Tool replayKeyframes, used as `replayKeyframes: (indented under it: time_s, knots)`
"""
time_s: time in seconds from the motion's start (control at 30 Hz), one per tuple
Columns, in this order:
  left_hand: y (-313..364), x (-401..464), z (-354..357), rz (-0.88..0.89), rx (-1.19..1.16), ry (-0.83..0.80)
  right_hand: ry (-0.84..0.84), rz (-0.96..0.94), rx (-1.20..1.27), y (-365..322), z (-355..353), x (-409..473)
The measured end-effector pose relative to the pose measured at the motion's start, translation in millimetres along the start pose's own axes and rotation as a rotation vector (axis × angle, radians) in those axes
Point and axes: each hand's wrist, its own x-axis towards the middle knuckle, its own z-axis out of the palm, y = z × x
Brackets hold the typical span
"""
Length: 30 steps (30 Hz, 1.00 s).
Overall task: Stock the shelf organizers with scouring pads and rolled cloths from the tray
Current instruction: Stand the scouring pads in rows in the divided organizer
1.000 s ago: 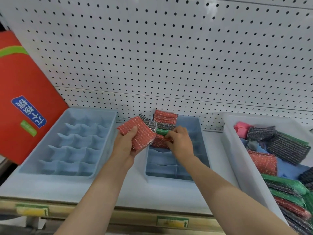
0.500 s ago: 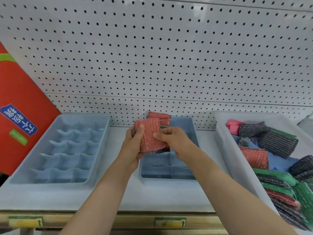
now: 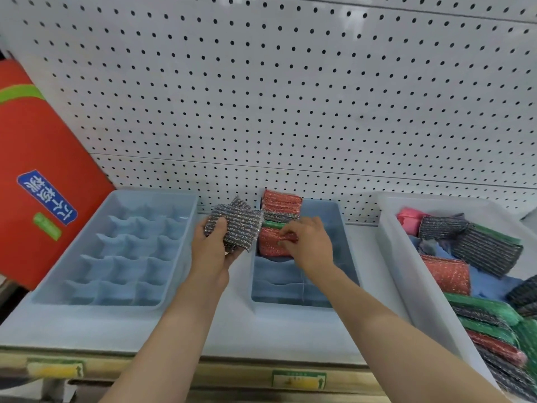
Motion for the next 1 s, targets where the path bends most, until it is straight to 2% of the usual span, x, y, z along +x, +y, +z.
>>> replayKeyframes:
  time_s: [0.07,0.13,0.3,0.37,0.43,0.5,0.63,0.7,0.8,0.87,0.93,1.0]
  knots:
    - [1,-1,-2,-0.004,0.019,-0.027,0.084,-0.037,-0.001,-2,7,3]
    - [3,-1,-4,-0.007,0.020,-0.041,0.097,-0.026,0.038,0,11,2]
    - [4,-3,-3,-0.009,0.033,-0.070,-0.095,-0.096,-0.113,14,18,-4]
    - [3,-5,-1,-0.004,0.047,-0.086,-0.002,-0.004,0.028,5,5,-3]
    - [3,-8,3,0.006,0.083,-0.112,0.079,0.184,0.380,-15,-17,-1]
    - [0,-11,10,0.007,0.125,-0.143,-0.038,0.286,0.676,-33,-33,3]
    - [-5,-15,20,-0.012,0.202,-0.185,-0.249,0.292,0.543,-32,-37,10]
    - [-8,-16,22,-0.008,0.233,-0.194,-0.264,0.382,0.629,-24,-38,10]
    - [-11,-14,21,0.028,0.182,-0.110,-0.070,0.543,0.955,-12,-44,5]
    - [-10,-8,16,0.069,0.136,0.006,0.022,0.569,1.025,-4,-45,2]
    - [-6,-3,9,0.102,0.083,0.088,0.007,0.516,0.921,2,-39,-2]
    - [-2,0,4,0.119,0.027,0.132,-0.027,0.439,0.712,2,-31,-7]
